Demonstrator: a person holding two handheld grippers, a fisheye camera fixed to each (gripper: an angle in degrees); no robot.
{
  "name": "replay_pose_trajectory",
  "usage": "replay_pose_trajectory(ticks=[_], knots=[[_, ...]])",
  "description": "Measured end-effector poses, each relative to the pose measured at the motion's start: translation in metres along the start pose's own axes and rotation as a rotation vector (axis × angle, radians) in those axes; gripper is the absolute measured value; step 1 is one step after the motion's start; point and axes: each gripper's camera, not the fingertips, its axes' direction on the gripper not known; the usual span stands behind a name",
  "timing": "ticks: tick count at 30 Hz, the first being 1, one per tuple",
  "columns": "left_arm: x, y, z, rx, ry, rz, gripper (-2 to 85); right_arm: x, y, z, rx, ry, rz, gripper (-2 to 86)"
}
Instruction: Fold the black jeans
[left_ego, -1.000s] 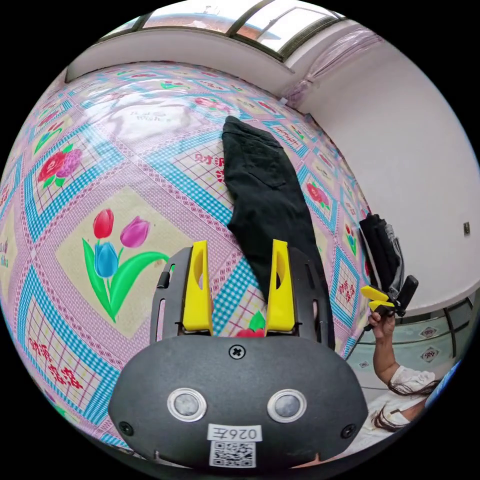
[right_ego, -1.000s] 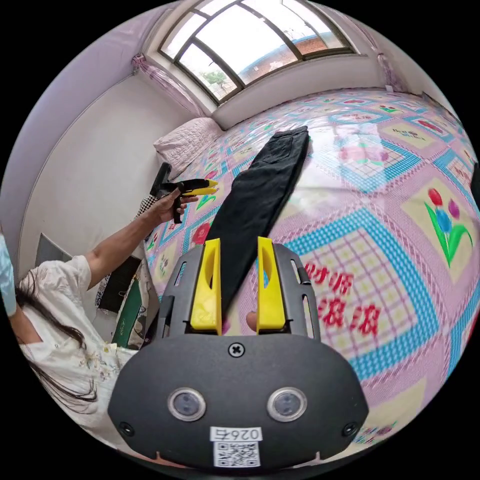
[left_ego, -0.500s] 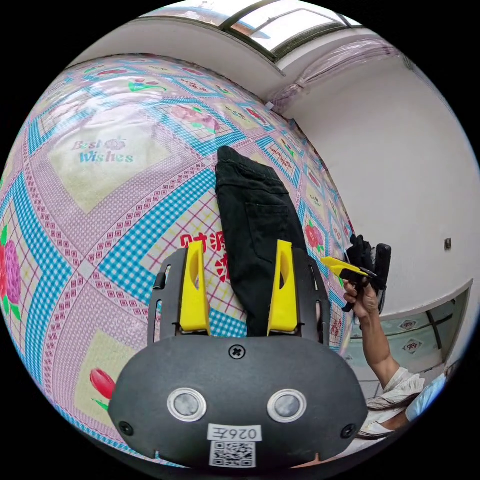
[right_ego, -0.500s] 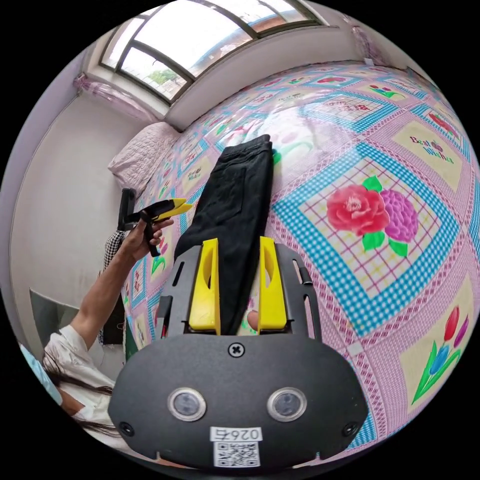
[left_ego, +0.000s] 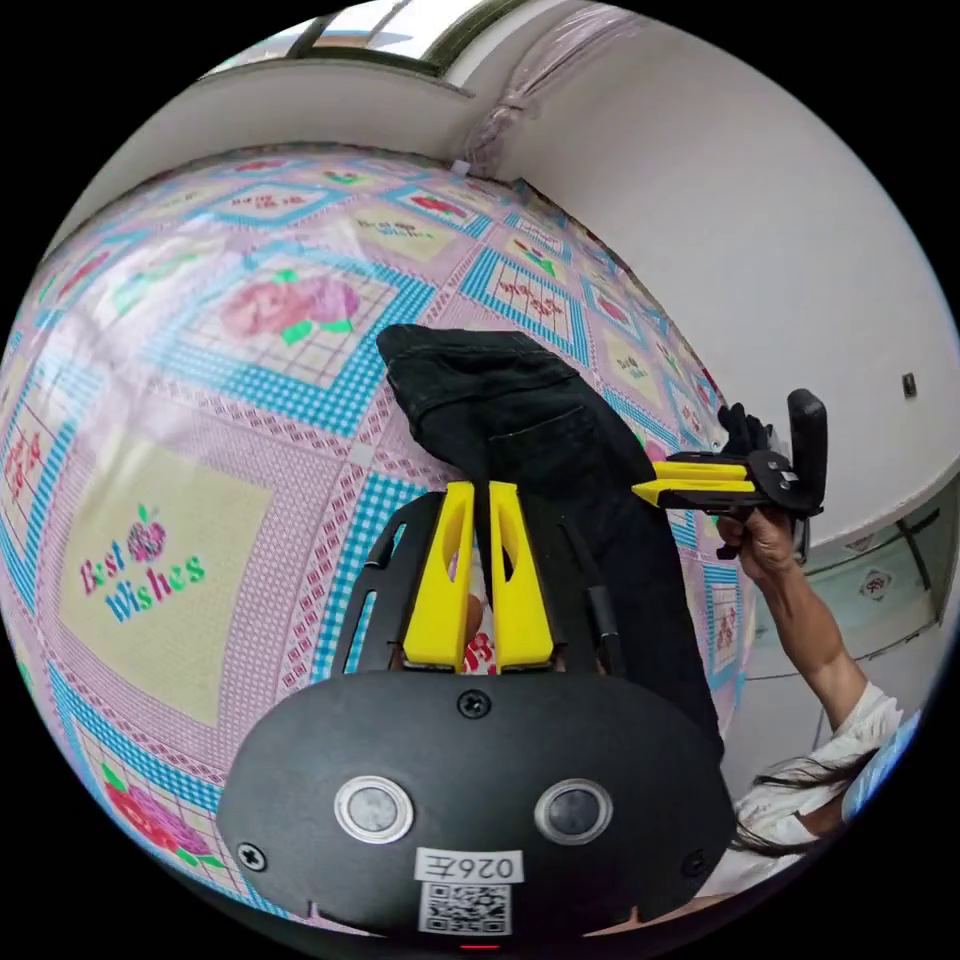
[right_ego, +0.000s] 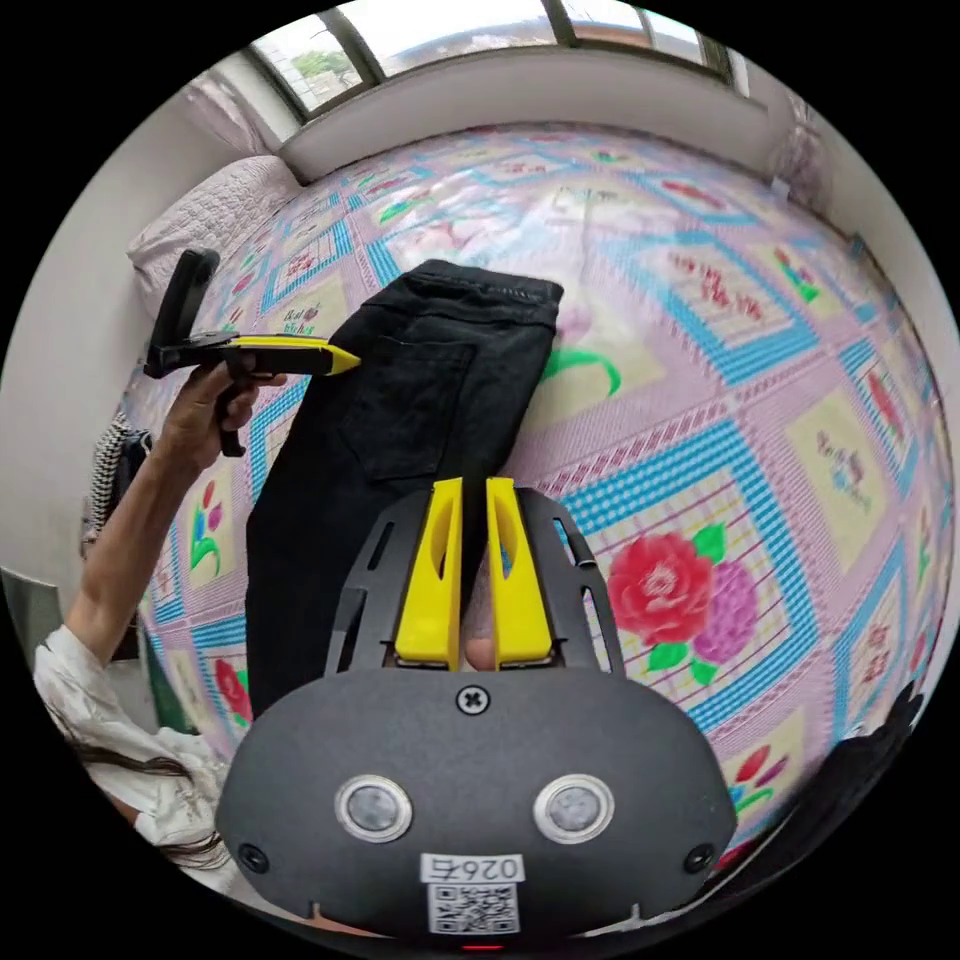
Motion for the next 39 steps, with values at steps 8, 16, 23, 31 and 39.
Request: replay_pose_trajectory(ticks=[8,16,23,31,39], knots=[[-0.001,0.025,-0.056,0.043,-0.253,0.031,-0.4,-0.005,0.010,-0.025,0.050,0.056,0.040,5.3],[0.007,0.194,-0.125,0.358,0.487,0.175,-1.0,-0.096,0.236,-0.112,0.373,0.188,-0.010,0.4],[0.045,0.330,-0.180,0.646,0.769,0.190,-1.0,-0.154,0.461,-0.250,0.810,0.126,0.027,-0.9],[0.113,0.432,-0.152,0.311,0.565,0.022,-0.8,-0.155,0.606,-0.260,0.726,-0.161,0.096,-0.8],[0.148,0.544,-0.083,0.163,0.438,-0.332,6.3,-0.160,0.659,-0.146,0.271,-0.416,0.108,5.1]])
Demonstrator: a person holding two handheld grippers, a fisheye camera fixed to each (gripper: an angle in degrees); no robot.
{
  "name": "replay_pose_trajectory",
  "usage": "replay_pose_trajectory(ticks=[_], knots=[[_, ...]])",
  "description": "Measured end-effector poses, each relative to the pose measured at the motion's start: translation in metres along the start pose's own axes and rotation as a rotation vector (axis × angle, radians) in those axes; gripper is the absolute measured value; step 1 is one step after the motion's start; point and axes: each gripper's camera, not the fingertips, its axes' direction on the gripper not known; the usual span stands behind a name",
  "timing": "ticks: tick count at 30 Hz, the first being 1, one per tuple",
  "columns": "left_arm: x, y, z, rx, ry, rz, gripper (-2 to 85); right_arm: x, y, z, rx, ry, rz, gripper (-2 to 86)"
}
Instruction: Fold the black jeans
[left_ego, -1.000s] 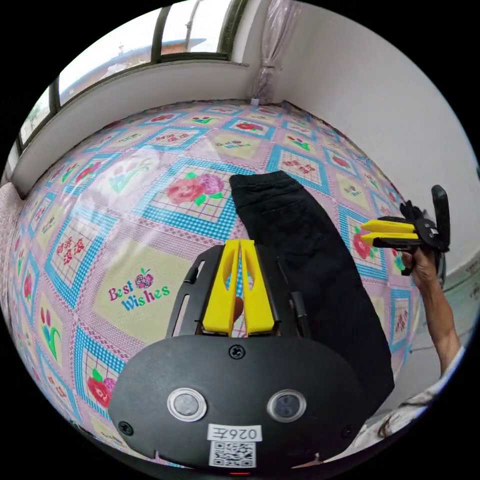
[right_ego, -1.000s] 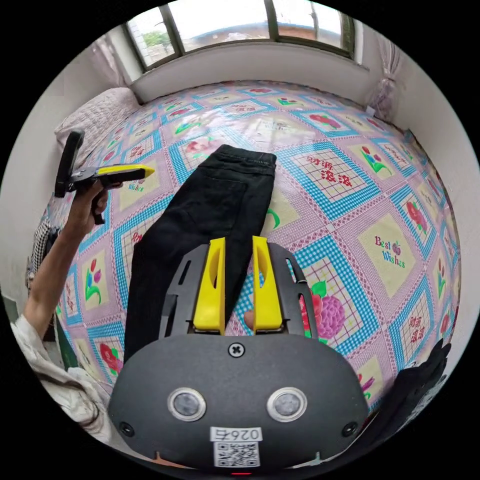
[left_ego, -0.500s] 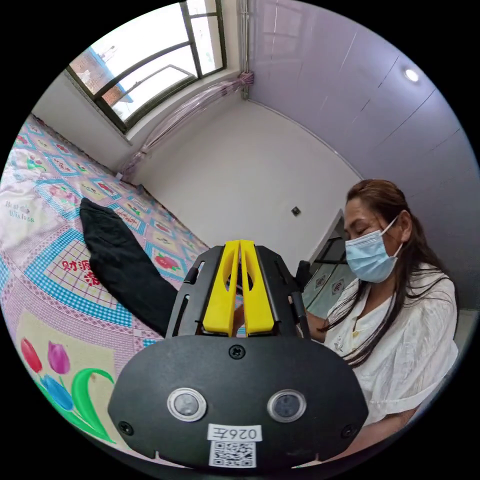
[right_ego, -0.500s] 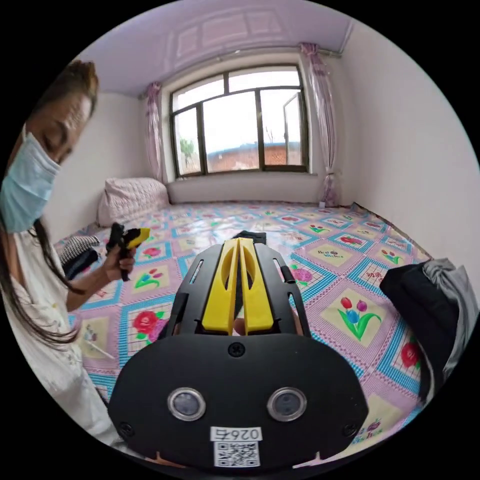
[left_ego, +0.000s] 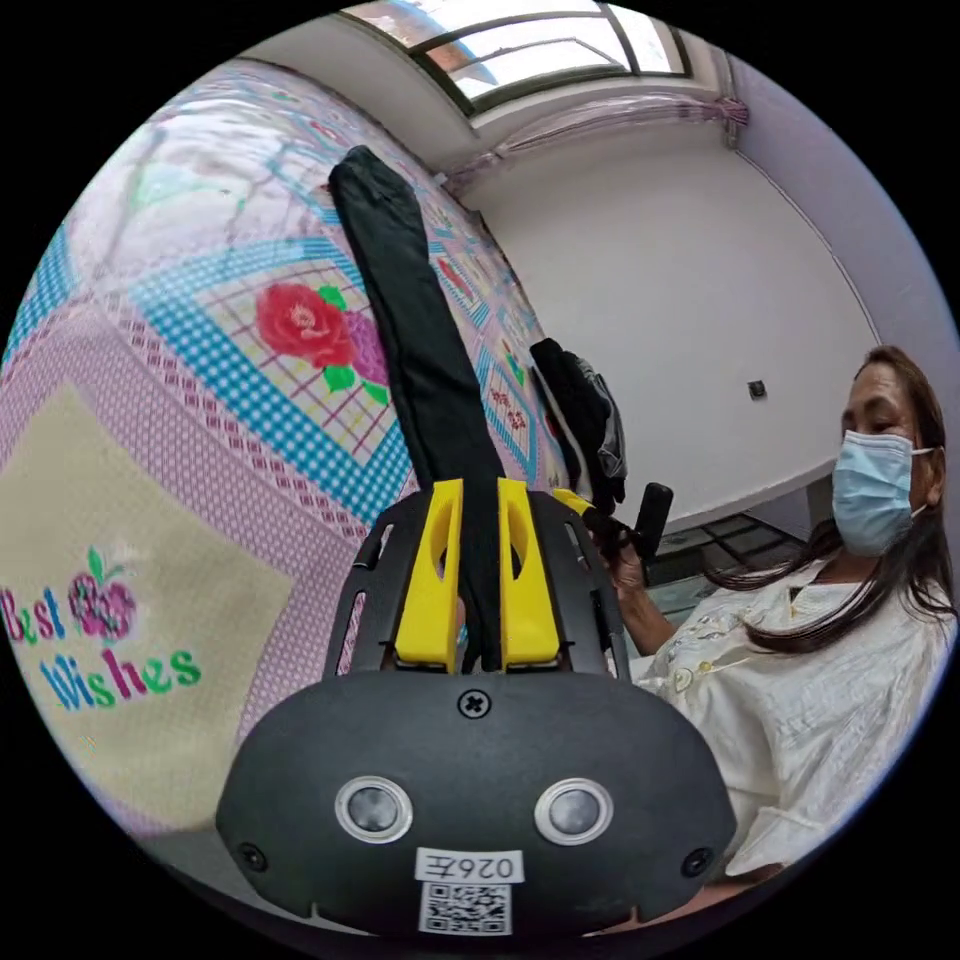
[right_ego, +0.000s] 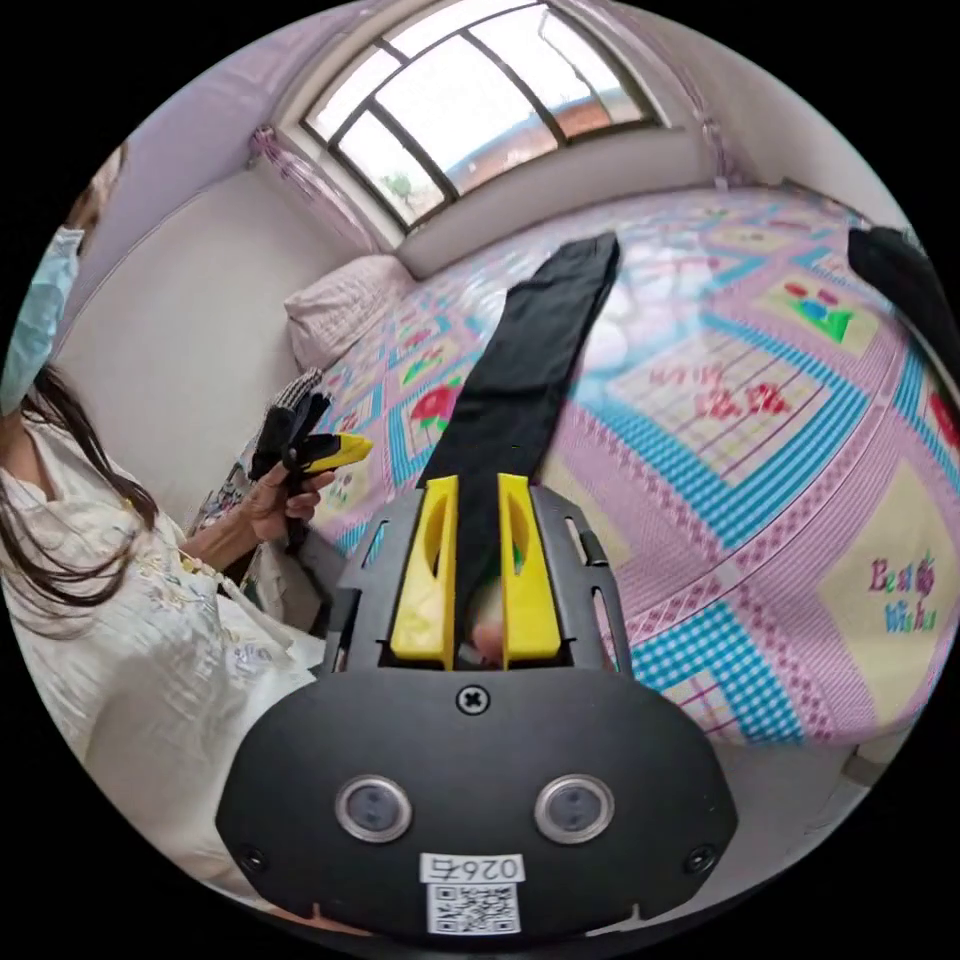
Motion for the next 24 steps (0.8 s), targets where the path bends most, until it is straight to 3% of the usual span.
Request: replay_pose_trajectory(ticks=[4,15,20,24], knots=[[-0.007,0.039,0.018,-0.034,-0.083,-0.062,8.4,-0.013,0.008,0.025,-0.101,-0.024,-0.010,6.3],[-0.031,0.096,0.022,-0.079,-0.116,-0.029,7.7,-0.148,-0.020,0.131,-0.217,0.351,-0.335,3.8],[-0.054,0.124,0.022,-0.125,-0.091,-0.043,8.0,-0.142,-0.040,0.155,-0.255,0.379,-0.265,5.9],[-0.066,0.132,0.028,-0.167,-0.095,-0.016,8.0,-0.129,-0.055,0.144,-0.242,0.339,-0.230,1.6]])
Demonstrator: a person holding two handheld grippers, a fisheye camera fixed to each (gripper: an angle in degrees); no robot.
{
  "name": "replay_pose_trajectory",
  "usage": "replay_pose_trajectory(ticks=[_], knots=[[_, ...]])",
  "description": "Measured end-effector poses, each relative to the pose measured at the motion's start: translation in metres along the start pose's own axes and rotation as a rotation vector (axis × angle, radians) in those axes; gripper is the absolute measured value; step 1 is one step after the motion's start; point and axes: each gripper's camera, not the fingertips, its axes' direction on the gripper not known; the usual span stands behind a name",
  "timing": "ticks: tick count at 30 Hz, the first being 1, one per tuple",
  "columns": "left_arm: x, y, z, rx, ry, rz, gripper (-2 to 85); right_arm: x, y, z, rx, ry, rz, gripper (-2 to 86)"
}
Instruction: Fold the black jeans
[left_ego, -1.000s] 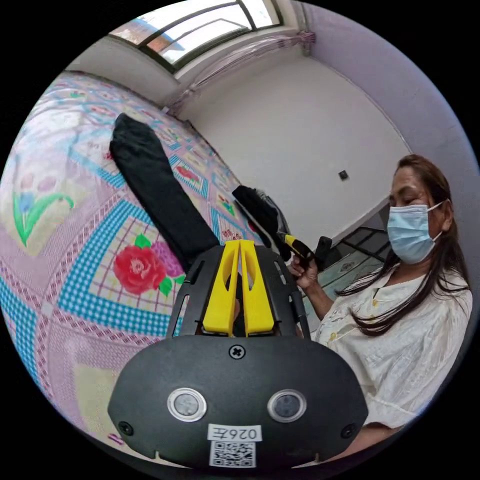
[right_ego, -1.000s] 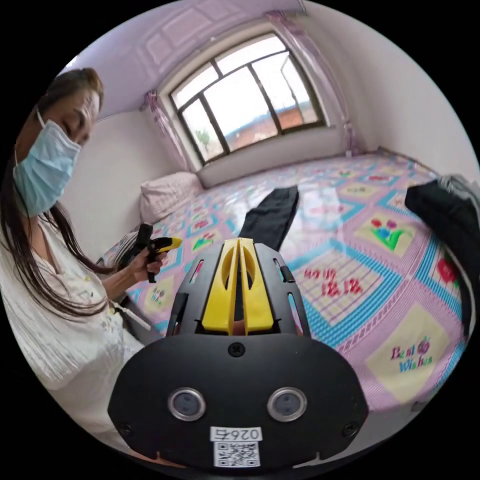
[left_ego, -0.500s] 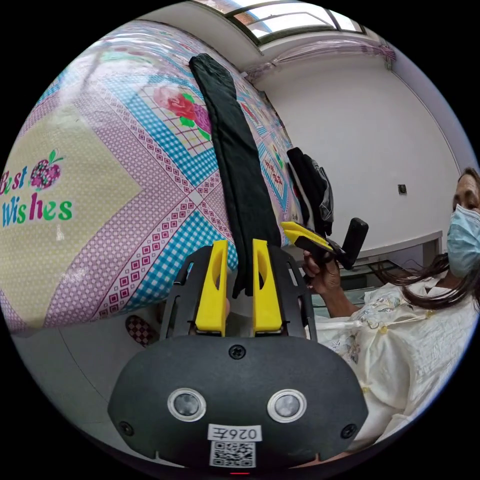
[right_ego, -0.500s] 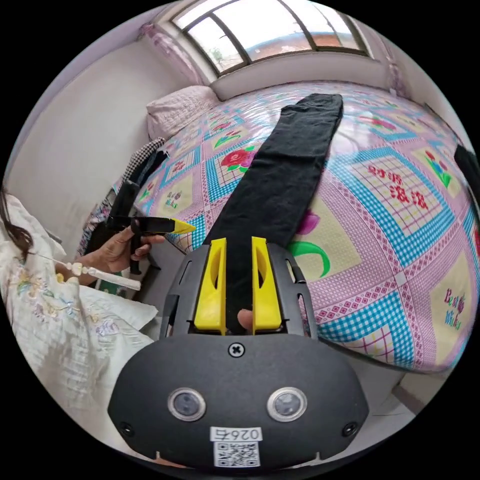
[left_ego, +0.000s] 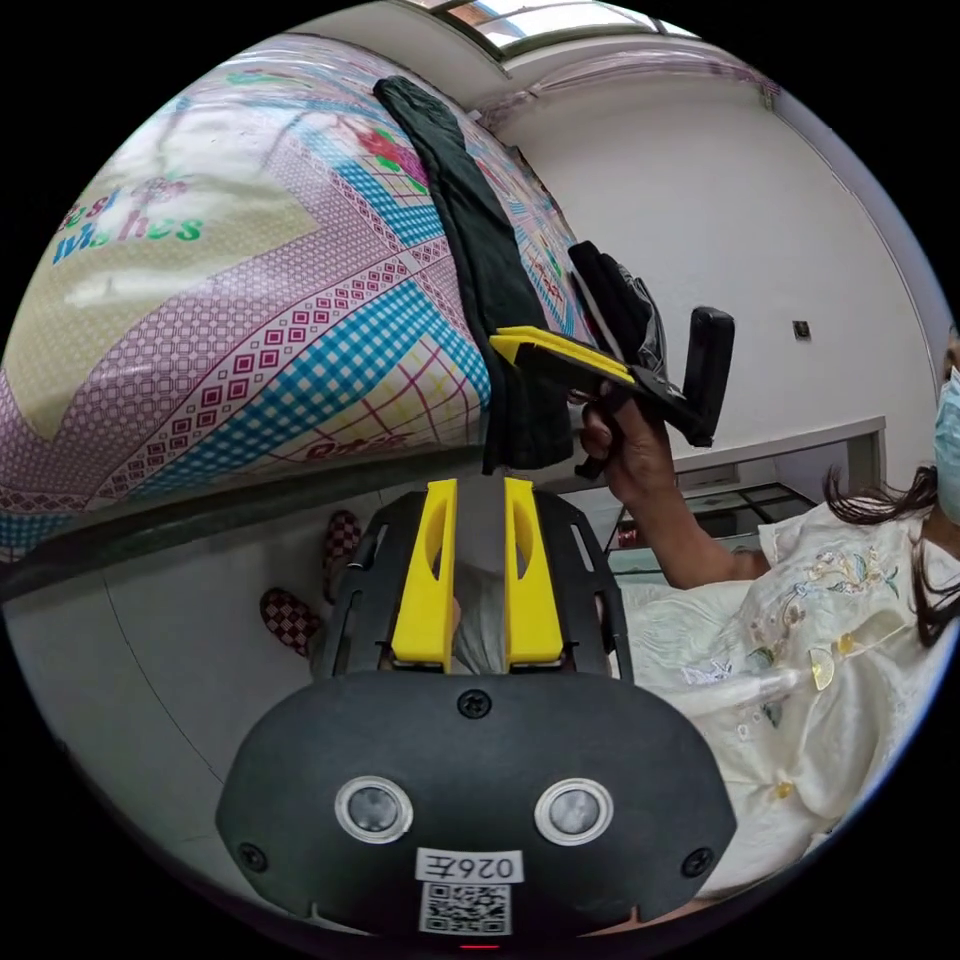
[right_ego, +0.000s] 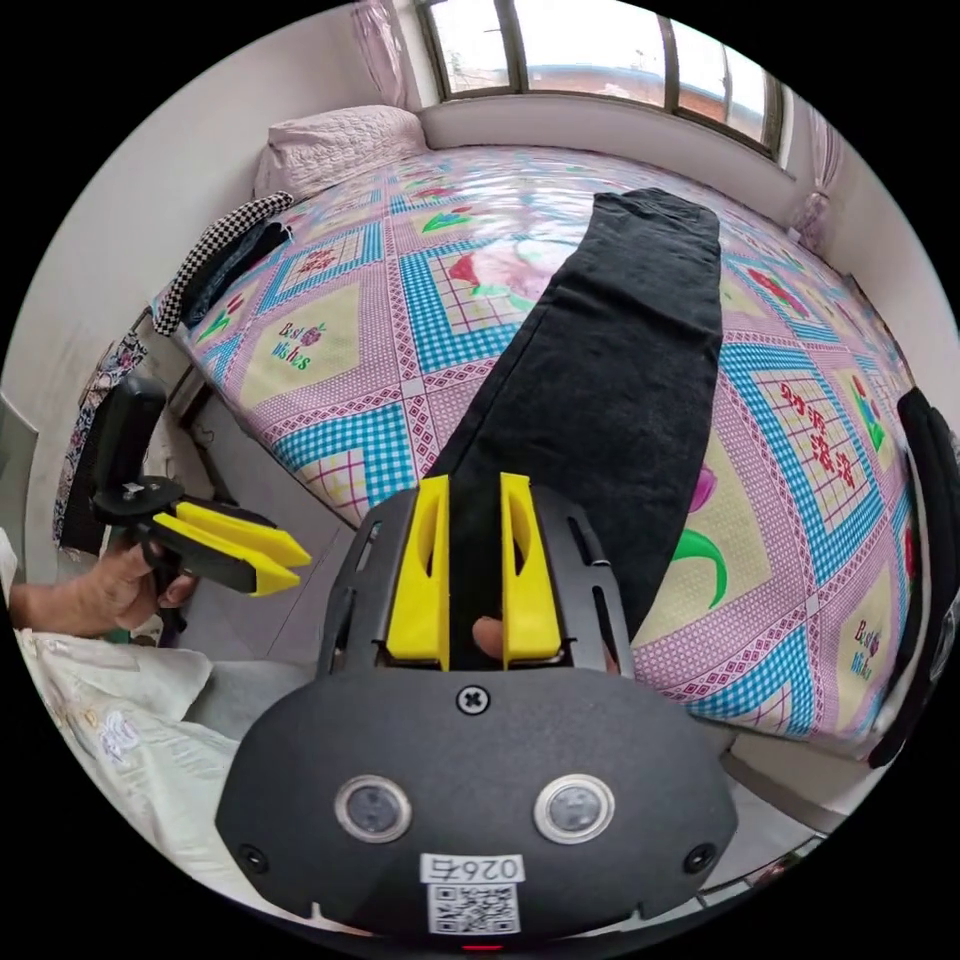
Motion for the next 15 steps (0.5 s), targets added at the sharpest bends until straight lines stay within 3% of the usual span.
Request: replay_pose_trajectory(ticks=[10,13,14,15], knots=[[-0.015,-0.015,0.017,0.009,-0.015,0.101,10.1,0.056,-0.019,-0.089,0.168,-0.183,0.124,-0.8],[-0.023,-0.015,0.019,-0.001,-0.003,0.085,12.4,0.055,-0.040,-0.053,0.005,-0.201,0.016,1.3],[-0.027,-0.016,0.018,-0.006,-0.001,0.073,13.4,0.061,-0.044,-0.043,-0.067,-0.294,0.011,3.2],[-0.029,-0.016,0.017,-0.007,-0.002,0.070,13.8,0.074,-0.039,-0.057,-0.005,-0.355,0.049,3.9]])
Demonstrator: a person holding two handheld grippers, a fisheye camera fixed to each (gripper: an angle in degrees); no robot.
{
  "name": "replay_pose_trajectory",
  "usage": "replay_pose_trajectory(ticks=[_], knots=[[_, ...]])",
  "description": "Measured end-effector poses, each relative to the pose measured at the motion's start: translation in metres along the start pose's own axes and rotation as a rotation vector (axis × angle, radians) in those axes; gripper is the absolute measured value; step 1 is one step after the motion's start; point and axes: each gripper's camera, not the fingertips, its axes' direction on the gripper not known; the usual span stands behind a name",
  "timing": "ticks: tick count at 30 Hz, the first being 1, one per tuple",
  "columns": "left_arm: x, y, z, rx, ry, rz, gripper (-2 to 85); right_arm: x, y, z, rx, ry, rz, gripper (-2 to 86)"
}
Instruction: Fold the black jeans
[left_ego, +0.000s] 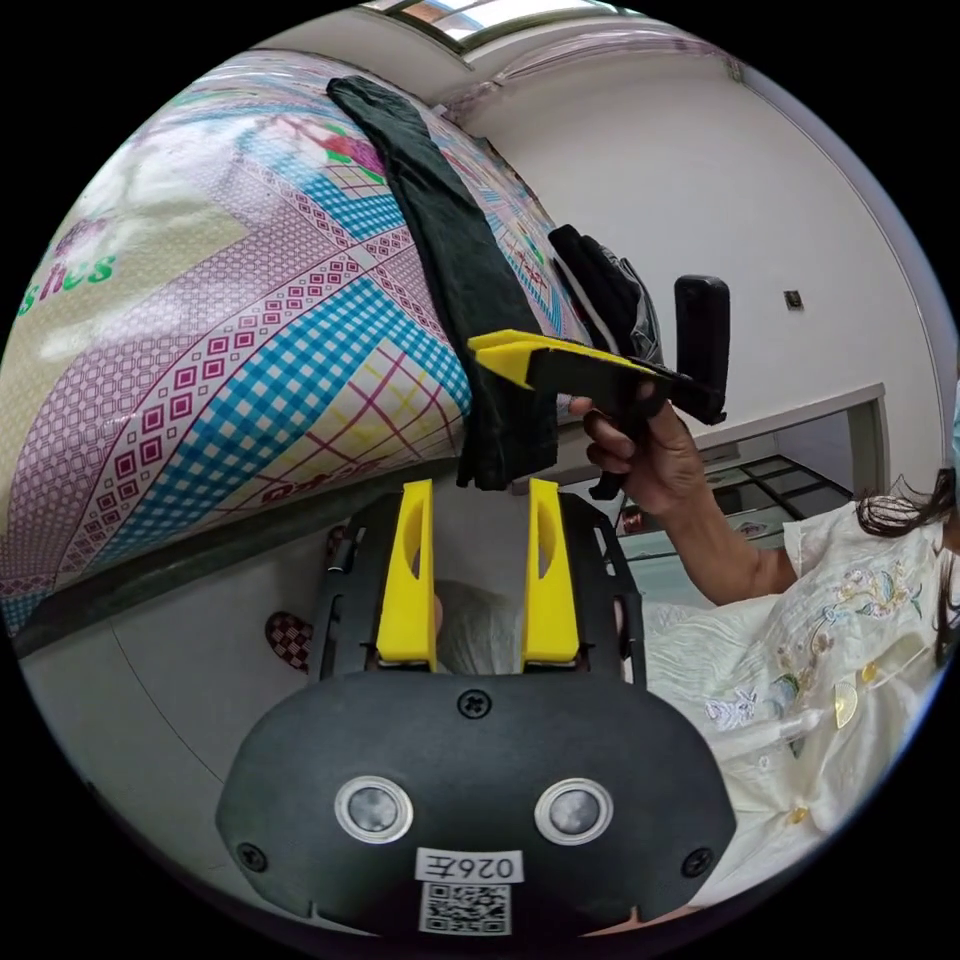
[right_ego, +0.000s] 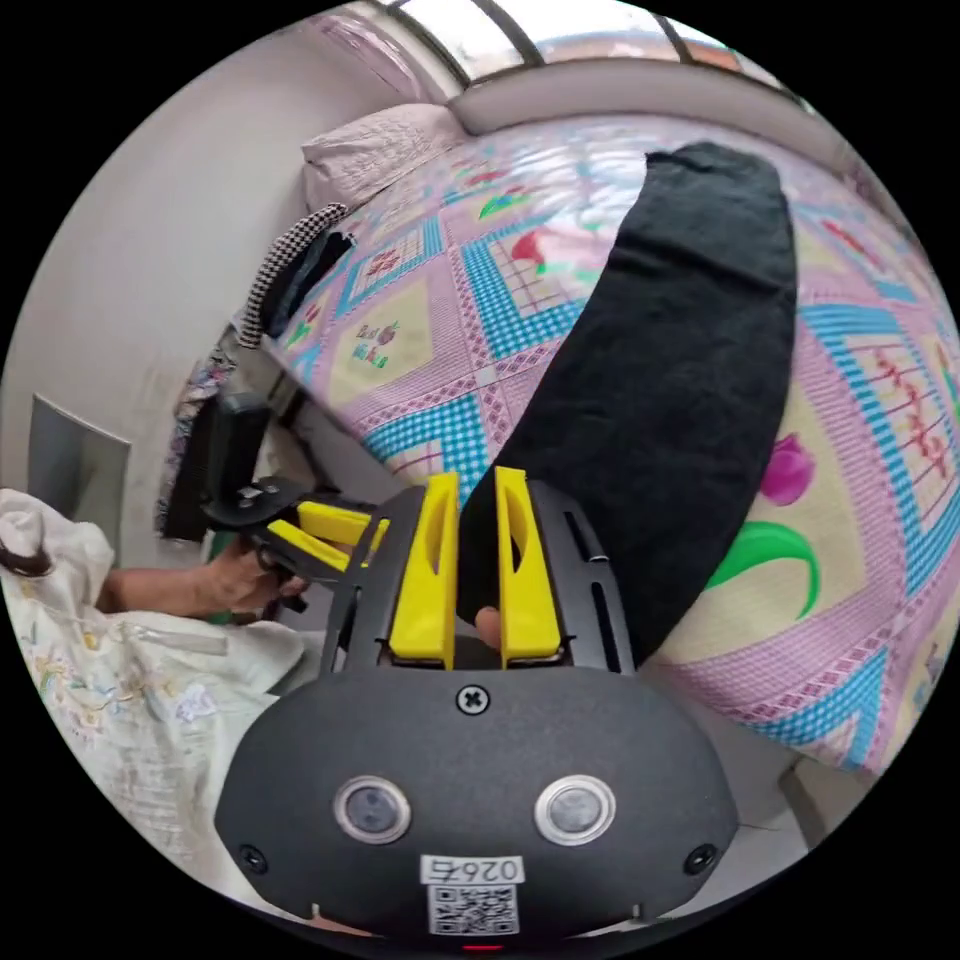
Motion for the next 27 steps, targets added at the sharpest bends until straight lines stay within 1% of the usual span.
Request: replay_pose_trajectory(ticks=[2,5,7,9,11,12,14,15,16,18,19,20,22,23,25,27], knots=[[-0.006,-0.001,-0.005,0.007,-0.005,-0.014,15.7,0.008,0.016,-0.035,0.078,0.022,0.037,3.5],[-0.010,-0.009,-0.010,0.018,0.030,-0.018,17.0,0.033,0.065,-0.098,0.188,0.144,0.167,3.7],[-0.012,-0.018,-0.006,-0.003,0.040,-0.007,18.0,0.059,0.092,-0.124,0.204,0.168,0.267,4.1],[-0.014,-0.028,0.002,-0.039,0.057,0.006,19.1,0.101,0.115,-0.137,0.183,0.058,0.399,6.4],[-0.019,-0.041,0.015,-0.077,0.099,0.005,19.1,0.126,0.120,-0.134,0.179,-0.061,0.457,8.5],[-0.020,-0.044,0.019,-0.091,0.111,0.005,17.0,0.136,0.117,-0.130,0.167,-0.097,0.466,9.6],[-0.025,-0.055,0.030,-0.221,0.201,-0.016,8.4,0.143,0.107,-0.123,0.131,-0.135,0.449,8.9],[-0.026,-0.056,0.028,-0.226,0.225,-0.029,6.2,0.142,0.100,-0.124,0.113,-0.201,0.412,5.3],[-0.028,-0.057,0.018,-0.212,0.274,-0.027,5.8,0.141,0.097,-0.129,0.114,-0.233,0.414,3.4],[-0.034,-0.057,-0.001,-0.184,0.375,-0.021,5.5,0.119,0.091,-0.174,0.186,-0.200,0.335,2.6],[-0.041,-0.056,-0.009,-0.177,0.458,-0.042,5.4,0.114,0.089,-0.183,0.195,-0.198,0.310,2.8],[-0.050,-0.054,-0.014,-0.171,0.527,-0.073,5.3,0.108,0.085,-0.196,0.193,-0.201,0.282,3.5],[-0.063,-0.050,-0.018,-0.157,0.592,-0.122,5.2,0.108,0.078,-0.201,0.158,-0.194,0.257,6.4],[-0.070,-0.048,-0.019,-0.155,0.626,-0.148,5.2,0.117,0.077,-0.199,0.131,-0.202,0.269,9.7],[-0.076,-0.045,-0.021,-0.131,0.684,-0.164,5.1,0.138,0.079,-0.199,0.132,-0.295,0.318,13.4],[-0.078,-0.044,-0.023,-0.100,0.757,-0.165,5.1,0.163,0.087,-0.204,0.202,-0.428,0.381,16.1]])
